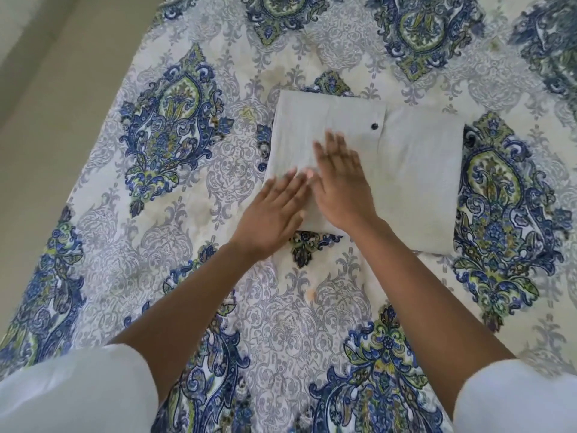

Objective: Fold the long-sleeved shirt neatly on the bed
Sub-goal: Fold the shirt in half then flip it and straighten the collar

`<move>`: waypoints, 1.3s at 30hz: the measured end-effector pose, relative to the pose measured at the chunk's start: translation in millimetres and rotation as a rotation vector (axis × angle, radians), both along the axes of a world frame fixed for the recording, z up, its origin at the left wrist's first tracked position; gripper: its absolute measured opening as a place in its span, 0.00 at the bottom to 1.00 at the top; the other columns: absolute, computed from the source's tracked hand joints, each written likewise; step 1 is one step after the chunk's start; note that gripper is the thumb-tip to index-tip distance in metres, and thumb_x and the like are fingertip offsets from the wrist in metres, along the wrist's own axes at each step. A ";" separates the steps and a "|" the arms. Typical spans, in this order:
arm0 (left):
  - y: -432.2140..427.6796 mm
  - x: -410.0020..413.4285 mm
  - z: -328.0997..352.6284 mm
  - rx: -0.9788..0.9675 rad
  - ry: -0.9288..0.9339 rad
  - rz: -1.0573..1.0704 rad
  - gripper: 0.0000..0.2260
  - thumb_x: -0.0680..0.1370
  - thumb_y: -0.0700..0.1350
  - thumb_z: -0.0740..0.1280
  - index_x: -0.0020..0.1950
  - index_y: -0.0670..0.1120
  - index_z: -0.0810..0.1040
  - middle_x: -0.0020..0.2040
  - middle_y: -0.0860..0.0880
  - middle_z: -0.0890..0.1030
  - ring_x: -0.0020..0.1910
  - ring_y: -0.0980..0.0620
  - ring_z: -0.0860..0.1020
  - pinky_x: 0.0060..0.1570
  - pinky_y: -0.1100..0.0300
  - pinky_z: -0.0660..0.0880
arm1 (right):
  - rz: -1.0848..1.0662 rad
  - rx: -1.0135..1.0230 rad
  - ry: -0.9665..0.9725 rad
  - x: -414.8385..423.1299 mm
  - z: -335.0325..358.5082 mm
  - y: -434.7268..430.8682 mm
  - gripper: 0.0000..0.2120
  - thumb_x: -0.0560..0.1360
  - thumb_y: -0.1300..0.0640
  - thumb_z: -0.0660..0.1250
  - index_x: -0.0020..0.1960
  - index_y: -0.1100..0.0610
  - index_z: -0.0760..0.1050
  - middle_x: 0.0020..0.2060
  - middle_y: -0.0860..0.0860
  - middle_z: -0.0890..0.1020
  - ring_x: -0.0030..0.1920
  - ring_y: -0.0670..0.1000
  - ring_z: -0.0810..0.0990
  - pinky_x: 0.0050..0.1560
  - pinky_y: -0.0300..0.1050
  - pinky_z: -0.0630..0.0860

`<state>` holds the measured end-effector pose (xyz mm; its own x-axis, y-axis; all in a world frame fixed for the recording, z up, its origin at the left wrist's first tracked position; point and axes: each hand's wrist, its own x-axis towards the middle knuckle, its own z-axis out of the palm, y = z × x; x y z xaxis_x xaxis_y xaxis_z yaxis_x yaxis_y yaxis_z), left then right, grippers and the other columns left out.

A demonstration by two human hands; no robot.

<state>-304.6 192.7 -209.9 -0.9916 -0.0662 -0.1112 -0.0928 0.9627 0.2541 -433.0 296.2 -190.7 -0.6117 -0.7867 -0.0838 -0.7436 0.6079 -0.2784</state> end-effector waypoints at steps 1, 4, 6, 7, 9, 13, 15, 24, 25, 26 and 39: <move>-0.5 3.4 -1.9 -0.029 -0.031 0.024 0.24 0.80 0.56 0.38 0.74 0.49 0.44 0.76 0.48 0.45 0.76 0.50 0.41 0.73 0.58 0.33 | 0.081 0.022 0.000 5.8 -1.4 -9.3 0.26 0.82 0.49 0.45 0.77 0.52 0.43 0.76 0.53 0.41 0.76 0.54 0.38 0.74 0.50 0.38; 0.3 11.7 -13.0 -0.046 -0.092 -0.014 0.24 0.80 0.57 0.38 0.74 0.50 0.42 0.75 0.48 0.42 0.75 0.50 0.35 0.70 0.60 0.28 | 0.220 0.138 0.060 7.5 -18.5 -28.9 0.24 0.82 0.47 0.43 0.76 0.45 0.42 0.76 0.48 0.40 0.76 0.53 0.36 0.73 0.55 0.35; -3.3 14.0 -19.4 -0.027 -0.106 -0.028 0.23 0.80 0.57 0.39 0.74 0.51 0.40 0.75 0.50 0.39 0.74 0.51 0.34 0.70 0.61 0.27 | 0.231 0.181 0.109 -3.4 -27.5 -38.0 0.23 0.81 0.45 0.41 0.75 0.42 0.43 0.76 0.47 0.41 0.76 0.53 0.37 0.71 0.59 0.34; -4.9 13.8 -20.8 -0.021 -0.094 -0.034 0.23 0.81 0.56 0.39 0.74 0.51 0.39 0.75 0.51 0.39 0.74 0.52 0.34 0.70 0.61 0.28 | 0.216 0.191 0.128 -10.6 -29.7 -41.8 0.23 0.81 0.43 0.40 0.75 0.41 0.42 0.76 0.47 0.41 0.76 0.53 0.37 0.71 0.60 0.33; -7.8 12.4 -21.8 -0.021 -0.043 -0.054 0.24 0.82 0.54 0.41 0.75 0.52 0.39 0.76 0.53 0.40 0.75 0.55 0.35 0.72 0.60 0.31 | 0.165 0.203 0.152 -27.4 -31.8 -50.0 0.23 0.80 0.42 0.38 0.74 0.40 0.42 0.76 0.46 0.42 0.76 0.53 0.37 0.70 0.62 0.33; -9.9 12.6 -24.0 0.008 -0.037 -0.076 0.24 0.82 0.53 0.43 0.77 0.53 0.41 0.77 0.56 0.42 0.75 0.57 0.37 0.73 0.59 0.35 | 0.030 0.195 0.040 -50.0 -25.8 -66.7 0.23 0.81 0.43 0.38 0.75 0.42 0.44 0.77 0.47 0.44 0.76 0.52 0.37 0.71 0.62 0.34; -11.8 11.2 -21.6 0.038 -0.041 -0.086 0.23 0.81 0.53 0.41 0.76 0.53 0.43 0.77 0.57 0.43 0.76 0.57 0.38 0.73 0.60 0.36 | -0.098 0.020 -0.081 -49.6 -10.4 -61.4 0.22 0.82 0.45 0.42 0.76 0.43 0.47 0.77 0.47 0.46 0.76 0.52 0.38 0.71 0.61 0.35; -3.8 -45.2 8.5 0.031 0.045 0.105 0.27 0.80 0.57 0.41 0.77 0.49 0.47 0.78 0.52 0.47 0.76 0.53 0.42 0.74 0.54 0.41 | -0.308 -0.070 -0.030 -36.4 -8.1 35.2 0.24 0.81 0.52 0.49 0.76 0.49 0.49 0.77 0.49 0.47 0.77 0.52 0.41 0.73 0.58 0.40; -12.0 -53.9 5.9 -0.005 0.008 0.151 0.26 0.81 0.57 0.43 0.77 0.50 0.44 0.78 0.52 0.43 0.76 0.52 0.39 0.74 0.53 0.39 | -0.297 -0.035 -0.029 -36.9 -12.6 31.0 0.24 0.81 0.51 0.48 0.76 0.49 0.47 0.77 0.49 0.46 0.76 0.52 0.41 0.73 0.59 0.40; -18.6 -61.2 3.6 -0.038 -0.018 0.189 0.26 0.81 0.57 0.43 0.77 0.51 0.41 0.78 0.52 0.40 0.76 0.51 0.38 0.74 0.52 0.37 | -0.279 0.003 -0.022 -38.5 -16.3 28.8 0.25 0.81 0.49 0.47 0.77 0.48 0.46 0.77 0.48 0.44 0.76 0.51 0.40 0.73 0.60 0.39; -5.4 -100.1 -6.9 0.022 -0.003 0.333 0.25 0.82 0.55 0.46 0.77 0.52 0.41 0.77 0.53 0.40 0.76 0.49 0.38 0.72 0.44 0.35 | -0.793 -0.112 -0.044 -105.9 -8.3 93.8 0.25 0.81 0.47 0.51 0.75 0.57 0.56 0.74 0.56 0.61 0.74 0.58 0.57 0.71 0.58 0.54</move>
<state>-404.7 187.3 -216.8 -0.9156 -0.3839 -0.1195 -0.4021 0.8738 0.2735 -538.9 390.0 -199.0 -0.9900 -0.1237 -0.0671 -0.0884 0.9175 -0.3879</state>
